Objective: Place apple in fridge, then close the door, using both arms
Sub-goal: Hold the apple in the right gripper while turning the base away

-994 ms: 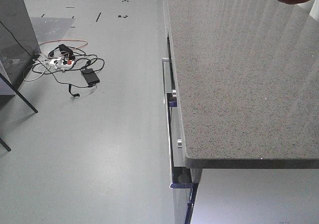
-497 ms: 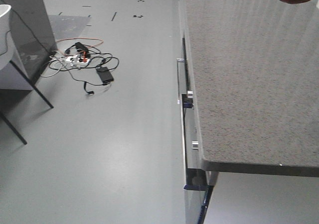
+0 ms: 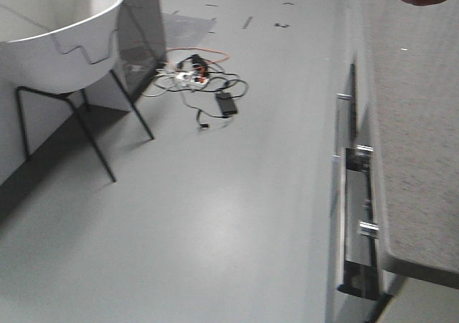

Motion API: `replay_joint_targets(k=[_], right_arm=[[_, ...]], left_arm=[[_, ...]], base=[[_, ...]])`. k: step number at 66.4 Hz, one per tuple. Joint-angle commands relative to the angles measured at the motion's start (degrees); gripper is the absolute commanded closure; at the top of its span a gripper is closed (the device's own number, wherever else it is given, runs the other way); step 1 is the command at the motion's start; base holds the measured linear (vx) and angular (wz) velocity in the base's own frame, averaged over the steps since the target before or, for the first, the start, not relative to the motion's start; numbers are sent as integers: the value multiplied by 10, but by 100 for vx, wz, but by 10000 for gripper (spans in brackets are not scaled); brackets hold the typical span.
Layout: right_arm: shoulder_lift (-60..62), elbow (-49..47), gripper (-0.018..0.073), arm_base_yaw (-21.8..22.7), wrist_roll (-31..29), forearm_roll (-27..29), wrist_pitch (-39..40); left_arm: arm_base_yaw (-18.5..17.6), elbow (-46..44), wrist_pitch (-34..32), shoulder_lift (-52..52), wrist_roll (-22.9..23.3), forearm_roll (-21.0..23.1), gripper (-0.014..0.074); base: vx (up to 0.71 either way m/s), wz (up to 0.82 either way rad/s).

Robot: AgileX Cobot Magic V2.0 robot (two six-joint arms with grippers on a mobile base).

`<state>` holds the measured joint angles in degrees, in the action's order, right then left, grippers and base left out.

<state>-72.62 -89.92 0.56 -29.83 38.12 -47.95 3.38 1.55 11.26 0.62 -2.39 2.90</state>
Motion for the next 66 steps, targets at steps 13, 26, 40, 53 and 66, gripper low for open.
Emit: replay_joint_targets(k=[13,26,40,53,66], right_arm=[[15,-19,419,0,-4,19,40],[15,-19,419,0,-4,19,40],[15,-19,419,0,-4,19,40],[15,-19,419,0,-4,19,40],[15,-19,419,0,-4,19,40]], left_arm=[[1,8,-44,9,1,5,604],[1,8,-44,9,1,5,604],[1,8,-44,9,1,5,604],[1,8,-44,9,1,5,604],[1,8,-44,9,1,5,604]], base=[[-1,51],[0,43],[0,32],[0,26],[1,28]])
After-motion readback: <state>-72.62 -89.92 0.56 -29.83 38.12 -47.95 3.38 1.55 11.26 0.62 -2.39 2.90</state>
